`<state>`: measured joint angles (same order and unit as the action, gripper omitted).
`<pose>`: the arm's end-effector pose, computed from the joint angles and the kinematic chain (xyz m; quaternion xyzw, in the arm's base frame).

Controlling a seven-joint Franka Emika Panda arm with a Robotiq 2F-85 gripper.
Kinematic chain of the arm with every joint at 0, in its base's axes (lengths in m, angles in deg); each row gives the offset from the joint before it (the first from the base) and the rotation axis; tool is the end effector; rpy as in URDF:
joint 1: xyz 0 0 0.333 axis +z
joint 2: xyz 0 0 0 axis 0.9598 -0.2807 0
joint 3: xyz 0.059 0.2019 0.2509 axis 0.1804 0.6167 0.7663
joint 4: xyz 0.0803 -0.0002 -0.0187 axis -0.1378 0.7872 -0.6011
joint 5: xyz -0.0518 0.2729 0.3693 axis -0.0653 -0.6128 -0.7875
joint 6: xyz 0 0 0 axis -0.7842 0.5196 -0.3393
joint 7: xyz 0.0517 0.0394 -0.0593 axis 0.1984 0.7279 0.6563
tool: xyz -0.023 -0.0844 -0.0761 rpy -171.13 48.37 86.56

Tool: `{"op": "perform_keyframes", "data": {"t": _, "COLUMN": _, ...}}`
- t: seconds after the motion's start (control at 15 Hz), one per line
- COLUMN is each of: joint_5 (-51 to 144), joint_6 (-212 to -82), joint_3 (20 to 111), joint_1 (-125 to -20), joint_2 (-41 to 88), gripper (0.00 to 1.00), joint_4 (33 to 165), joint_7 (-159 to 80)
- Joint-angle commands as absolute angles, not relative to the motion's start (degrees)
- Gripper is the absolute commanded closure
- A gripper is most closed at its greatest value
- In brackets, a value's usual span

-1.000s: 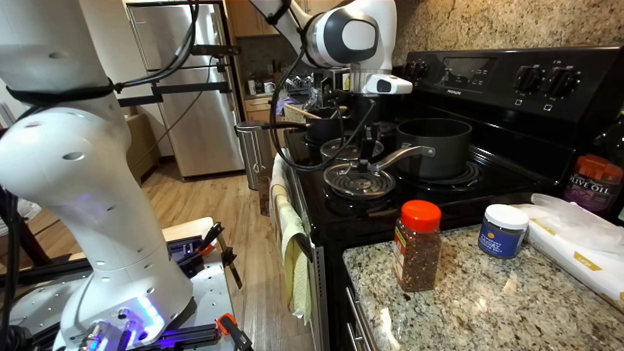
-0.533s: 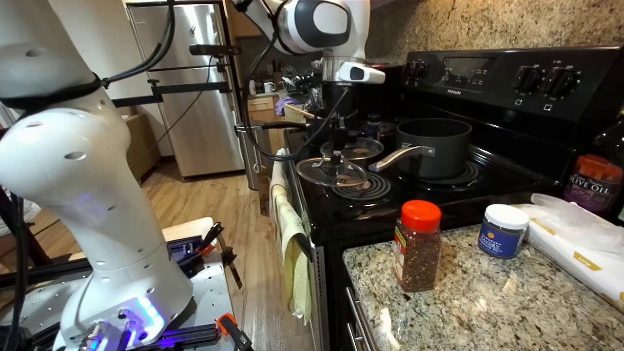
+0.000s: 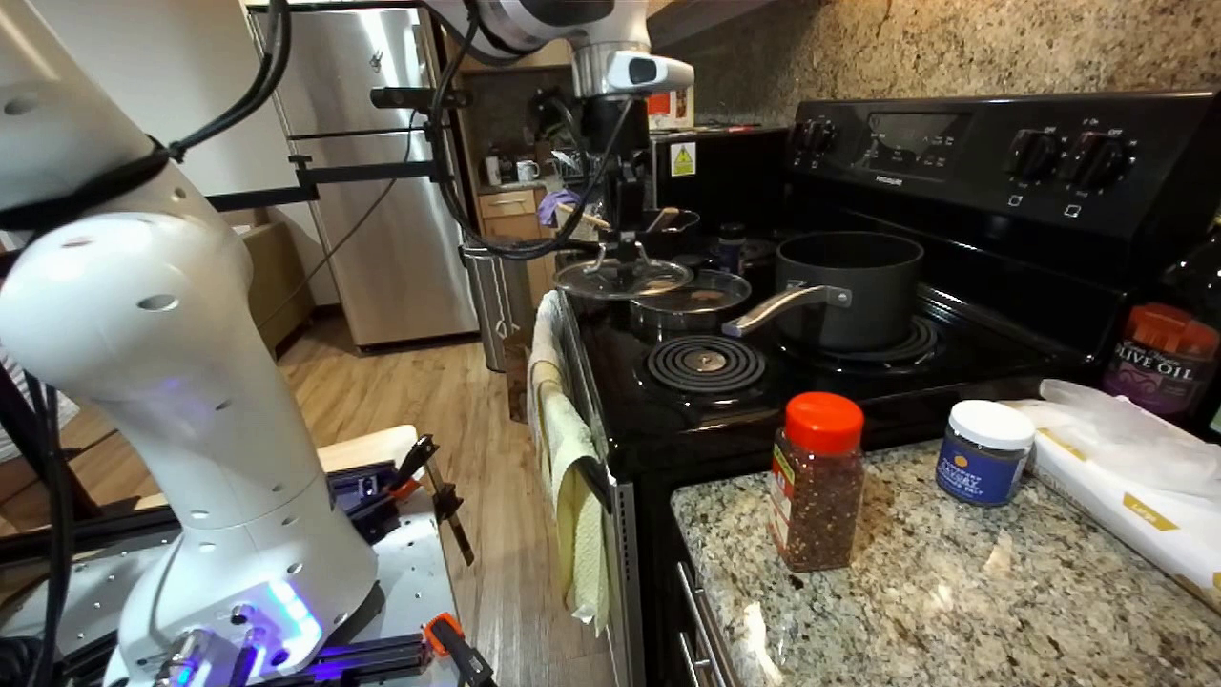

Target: Put the right lid on the right black pot

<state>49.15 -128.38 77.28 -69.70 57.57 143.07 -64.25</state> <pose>0.4904 0.0975 0.4022 0.9883 -0.1367 -0.0043 0.0678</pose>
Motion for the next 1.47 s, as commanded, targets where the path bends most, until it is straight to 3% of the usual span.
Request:
{"op": "perform_keyframes", "data": {"t": 0.0, "joint_5": 53.27, "joint_6": -124.39, "joint_3": 78.77, "joint_1": -71.40, "joint_2": 57.56, "gripper": 0.93, "joint_4": 137.74, "joint_7": -64.39}}
{"op": "perform_keyframes", "data": {"t": 0.87, "joint_5": 67.27, "joint_6": -113.10, "joint_3": 77.46, "joint_1": -70.52, "joint_2": 35.59, "gripper": 0.93, "joint_4": 101.36, "joint_7": -63.20}}
{"op": "perform_keyframes", "data": {"t": 1.13, "joint_5": 66.07, "joint_6": -114.49, "joint_3": 75.39, "joint_1": -69.08, "joint_2": 29.46, "gripper": 0.93, "joint_4": 94.80, "joint_7": -60.81}}
{"op": "perform_keyframes", "data": {"t": 1.2, "joint_5": 65.68, "joint_6": -115.84, "joint_3": 74.94, "joint_1": -68.72, "joint_2": 32.41, "gripper": 0.93, "joint_4": 99.76, "joint_7": -63.27}}
{"op": "perform_keyframes", "data": {"t": 1.27, "joint_5": 65.63, "joint_6": -115.91, "joint_3": 74.50, "joint_1": -68.43, "joint_2": 31.29, "gripper": 0.80, "joint_4": 98.83, "joint_7": -63.13}}
{"op": "perform_keyframes", "data": {"t": 1.4, "joint_5": 65.63, "joint_6": -115.95, "joint_3": 74.16, "joint_1": -68.19, "joint_2": 30.80, "gripper": 0.80, "joint_4": 99.03, "joint_7": -63.13}}
